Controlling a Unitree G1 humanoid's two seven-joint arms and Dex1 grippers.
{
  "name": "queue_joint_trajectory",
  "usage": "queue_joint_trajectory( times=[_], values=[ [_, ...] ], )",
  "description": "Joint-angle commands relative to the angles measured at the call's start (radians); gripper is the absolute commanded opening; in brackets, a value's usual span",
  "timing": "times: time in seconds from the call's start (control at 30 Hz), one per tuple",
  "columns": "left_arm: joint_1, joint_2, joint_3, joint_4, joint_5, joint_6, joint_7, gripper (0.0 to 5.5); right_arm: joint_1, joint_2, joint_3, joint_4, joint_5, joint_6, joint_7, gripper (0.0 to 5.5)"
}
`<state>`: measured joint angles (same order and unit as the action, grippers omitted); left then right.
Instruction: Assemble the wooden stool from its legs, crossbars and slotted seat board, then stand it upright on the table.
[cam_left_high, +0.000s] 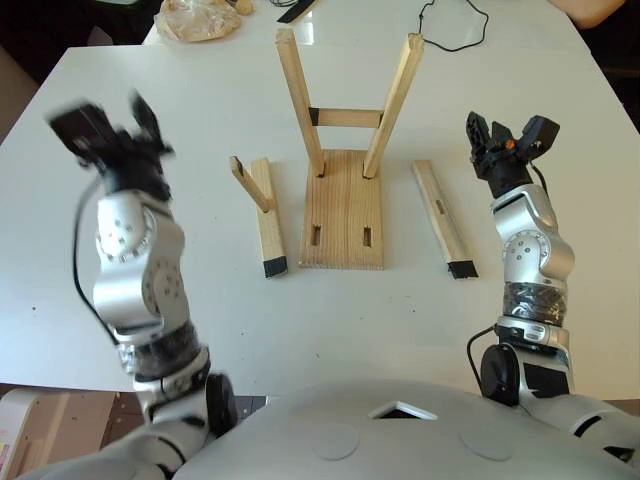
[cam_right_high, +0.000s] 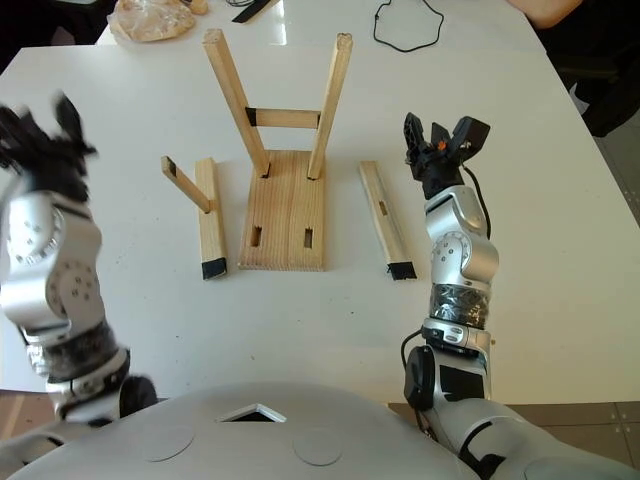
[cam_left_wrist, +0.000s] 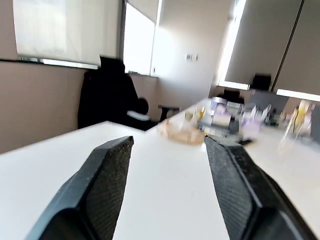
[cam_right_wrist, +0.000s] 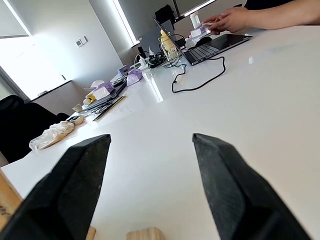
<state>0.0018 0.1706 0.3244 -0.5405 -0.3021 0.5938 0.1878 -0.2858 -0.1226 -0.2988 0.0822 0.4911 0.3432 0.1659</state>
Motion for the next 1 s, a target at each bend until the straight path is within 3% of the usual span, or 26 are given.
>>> queue_joint_trajectory(
  times=[0.03,0.3,0.63,0.83,1.0],
  values=[
    [0.352,-0.019,-0.129,-0.143,-0.062,0.100,-0.127,2.65,0.045,-0.015,-0.005,-0.048,-0.022,0.002,-0.018,3.02],
    [0.361,-0.048,-0.264,-0.218,-0.086,0.237,-0.130,3.92,0.061,-0.020,0.012,-0.043,-0.034,0.015,-0.006,3.02],
    [0.170,-0.069,-0.290,-0.114,-0.036,0.444,-0.068,3.92,0.044,-0.011,0.030,-0.002,-0.050,-0.004,-0.001,3.02],
    [0.148,-0.109,-0.265,-0.087,-0.037,0.569,-0.058,3.92,0.048,-0.003,0.035,-0.003,-0.053,-0.003,0.001,3.02],
    [0.131,-0.076,-0.288,-0.103,-0.017,0.698,-0.065,3.92,0.063,0.007,0.030,-0.013,-0.057,-0.006,-0.006,3.02]
  ],
)
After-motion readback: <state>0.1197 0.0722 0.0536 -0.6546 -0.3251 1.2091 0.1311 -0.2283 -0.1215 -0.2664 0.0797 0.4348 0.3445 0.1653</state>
